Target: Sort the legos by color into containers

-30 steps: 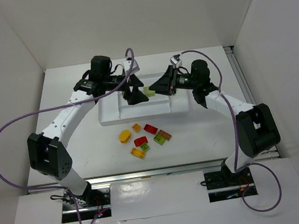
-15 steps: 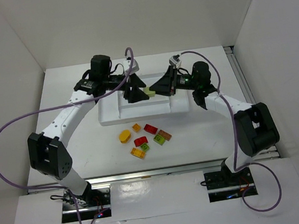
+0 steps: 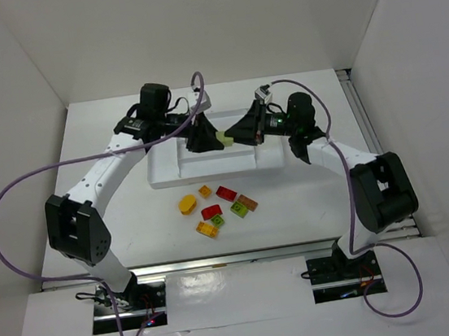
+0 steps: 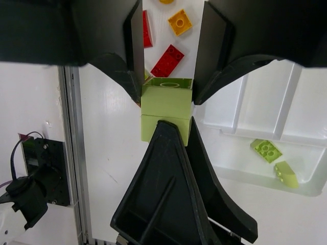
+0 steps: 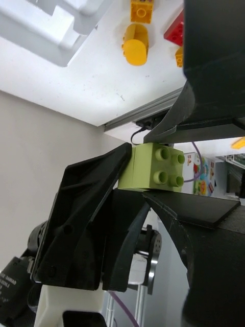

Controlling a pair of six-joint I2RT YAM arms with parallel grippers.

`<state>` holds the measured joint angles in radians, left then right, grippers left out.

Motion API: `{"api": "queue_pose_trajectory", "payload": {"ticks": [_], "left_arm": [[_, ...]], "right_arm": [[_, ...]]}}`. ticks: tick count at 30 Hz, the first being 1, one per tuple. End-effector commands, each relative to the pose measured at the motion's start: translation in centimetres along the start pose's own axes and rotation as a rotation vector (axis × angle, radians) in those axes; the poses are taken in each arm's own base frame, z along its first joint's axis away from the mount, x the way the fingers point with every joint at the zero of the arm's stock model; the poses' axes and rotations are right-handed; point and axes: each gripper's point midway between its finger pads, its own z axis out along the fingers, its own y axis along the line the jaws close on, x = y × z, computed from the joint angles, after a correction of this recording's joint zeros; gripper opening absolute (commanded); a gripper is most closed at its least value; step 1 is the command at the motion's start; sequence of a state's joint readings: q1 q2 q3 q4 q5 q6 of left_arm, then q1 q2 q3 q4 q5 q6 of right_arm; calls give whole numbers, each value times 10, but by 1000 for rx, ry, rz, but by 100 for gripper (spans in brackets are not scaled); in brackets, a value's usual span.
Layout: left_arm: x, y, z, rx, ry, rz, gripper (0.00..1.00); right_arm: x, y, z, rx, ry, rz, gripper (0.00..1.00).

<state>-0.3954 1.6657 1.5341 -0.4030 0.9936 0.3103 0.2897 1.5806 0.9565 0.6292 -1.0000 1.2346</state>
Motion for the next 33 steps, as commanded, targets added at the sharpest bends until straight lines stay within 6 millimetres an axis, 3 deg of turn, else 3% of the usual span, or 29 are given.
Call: {"api": "queue_pose_trajectory", "payload": {"ticks": [1,6,7,8,9,12,13,14,16,20,25,29,31,33], "left_arm": [[-12,6,-5,-19,-16,52,0],[-8,35,-27,-145,-22,-20,0],[-7,35,-28,-155,-20,-47,0],[-1,44,-30,-181,-11,-85,0],[-3,51,-31,-218,-18,-97,0],[8,81,-30,-352,8,-241,0],[-2,91,-33,-401,-8,-264,0],[15,104,-31,-466,25,-388,0],[21,119,-35,-559,46,-515,0],[43,123,-19,-535,60,-684,0],[53,113,9,-520,89,-704,0],[57,102,28,-485,118,-711,0],[59,99,38,-462,124,-731,0],[54,97,48,-448,126,-729,0]], "right_arm": [[1,2,-6,39,18,-105,15],[-31,-23,-35,230,-119,-144,13],[-42,-46,-45,369,-169,-151,13],[-39,-44,-48,390,-151,-166,13],[-54,-60,-57,503,-227,-181,13],[-62,-85,-78,732,-278,-214,13],[-70,-106,-96,893,-343,-207,13],[-75,-108,-102,947,-364,-240,13],[-81,-126,-113,1105,-394,-278,15],[-84,-154,-117,1217,-365,-271,18],[-90,-175,-115,1285,-364,-287,25],[-89,-192,-111,1316,-294,-282,73],[-86,-191,-105,1302,-280,-284,95],[-96,-169,-107,1280,-336,-319,97]]}}
